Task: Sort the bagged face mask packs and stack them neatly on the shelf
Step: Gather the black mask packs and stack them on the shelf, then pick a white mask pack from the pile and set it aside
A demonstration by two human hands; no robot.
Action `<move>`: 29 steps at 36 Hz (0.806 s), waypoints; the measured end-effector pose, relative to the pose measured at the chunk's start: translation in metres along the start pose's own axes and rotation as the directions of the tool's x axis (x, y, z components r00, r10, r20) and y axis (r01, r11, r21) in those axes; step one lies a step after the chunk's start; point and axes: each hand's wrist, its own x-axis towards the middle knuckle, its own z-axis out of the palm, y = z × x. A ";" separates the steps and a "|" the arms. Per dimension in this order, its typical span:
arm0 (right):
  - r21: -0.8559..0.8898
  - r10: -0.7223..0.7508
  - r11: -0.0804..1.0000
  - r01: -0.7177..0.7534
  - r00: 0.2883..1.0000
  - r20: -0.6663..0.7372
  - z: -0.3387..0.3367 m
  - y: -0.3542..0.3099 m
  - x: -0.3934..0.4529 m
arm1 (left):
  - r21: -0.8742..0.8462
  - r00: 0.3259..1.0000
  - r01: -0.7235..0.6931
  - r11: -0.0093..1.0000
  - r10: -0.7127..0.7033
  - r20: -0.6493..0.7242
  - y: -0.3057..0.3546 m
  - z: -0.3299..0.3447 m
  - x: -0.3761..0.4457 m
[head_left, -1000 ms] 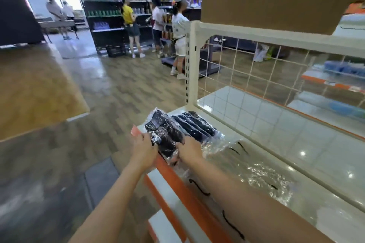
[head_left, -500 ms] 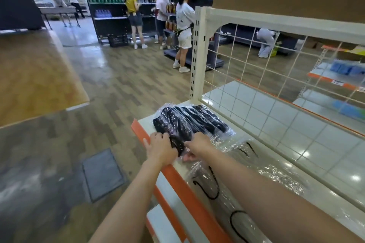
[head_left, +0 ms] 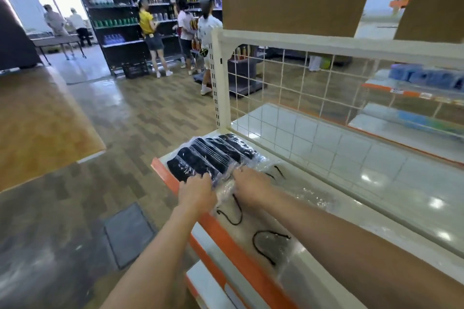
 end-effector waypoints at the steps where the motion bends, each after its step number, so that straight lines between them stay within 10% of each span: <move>1: -0.061 -0.029 0.998 0.028 0.999 -0.025 -0.004 0.007 -0.013 | 0.041 1.000 -0.023 0.999 0.023 0.002 0.009 -0.003 -0.006; 29: -0.231 0.471 0.848 -0.477 0.878 -0.083 -0.069 0.249 -0.529 | -0.113 0.805 -0.586 0.802 0.592 0.025 0.416 0.035 -0.297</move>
